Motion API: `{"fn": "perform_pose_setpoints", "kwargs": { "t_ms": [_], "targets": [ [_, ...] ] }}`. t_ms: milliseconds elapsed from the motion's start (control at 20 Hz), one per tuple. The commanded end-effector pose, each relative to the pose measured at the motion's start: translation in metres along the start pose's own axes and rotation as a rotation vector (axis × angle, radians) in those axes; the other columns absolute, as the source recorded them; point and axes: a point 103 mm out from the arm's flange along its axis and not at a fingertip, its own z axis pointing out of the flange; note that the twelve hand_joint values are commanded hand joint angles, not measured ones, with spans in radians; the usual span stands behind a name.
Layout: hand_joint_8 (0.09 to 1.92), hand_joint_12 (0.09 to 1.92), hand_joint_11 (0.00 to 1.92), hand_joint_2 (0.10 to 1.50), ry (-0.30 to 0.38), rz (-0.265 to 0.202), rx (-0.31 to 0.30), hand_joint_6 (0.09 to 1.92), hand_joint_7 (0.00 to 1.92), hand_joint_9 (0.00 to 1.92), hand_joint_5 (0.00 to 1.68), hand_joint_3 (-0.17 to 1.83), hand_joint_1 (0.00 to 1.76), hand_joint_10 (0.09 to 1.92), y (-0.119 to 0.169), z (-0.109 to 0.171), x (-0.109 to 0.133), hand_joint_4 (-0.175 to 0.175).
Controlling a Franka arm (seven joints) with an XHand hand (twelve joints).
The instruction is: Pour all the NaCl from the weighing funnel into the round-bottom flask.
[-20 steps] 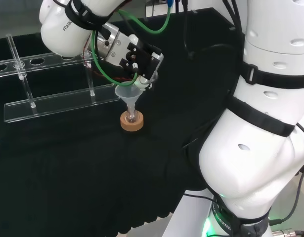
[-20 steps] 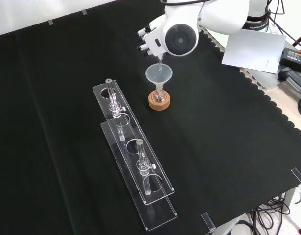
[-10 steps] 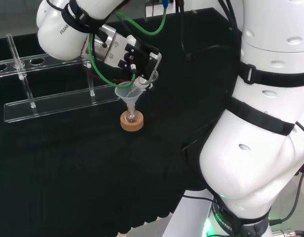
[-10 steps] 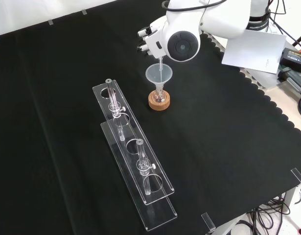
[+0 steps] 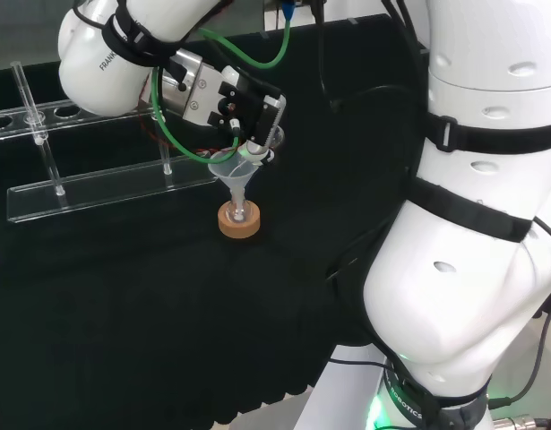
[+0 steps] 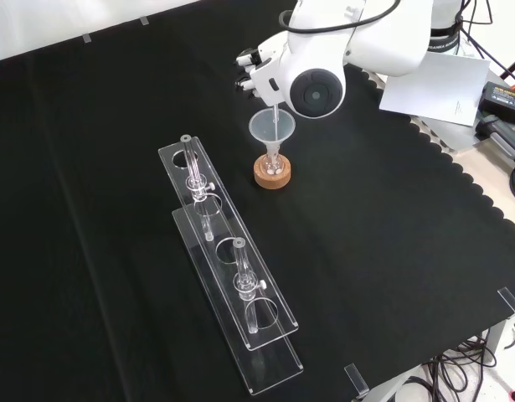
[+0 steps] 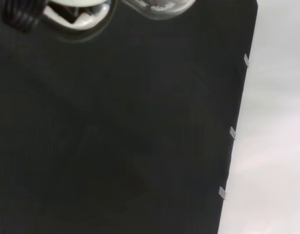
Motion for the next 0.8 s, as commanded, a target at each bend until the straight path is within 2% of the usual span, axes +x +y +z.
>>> {"fn": "perform_pose_setpoints", "kwargs": {
  "t_ms": [50, 800],
  "targets": [
    [0.64, 0.99, 0.89, 0.74, -0.020, 0.007, 0.003, 0.75, 0.62, 1.03, 1.21, 0.55, 1.10, 0.24, 0.0005, 0.0000, -0.0016, 0.175],
    [0.64, 0.99, 0.89, 0.74, -0.081, 0.020, 0.022, 0.75, 0.61, 1.02, 1.21, 0.55, 1.10, 0.23, -0.0002, -0.0042, -0.0006, 0.175]
  ]
}}
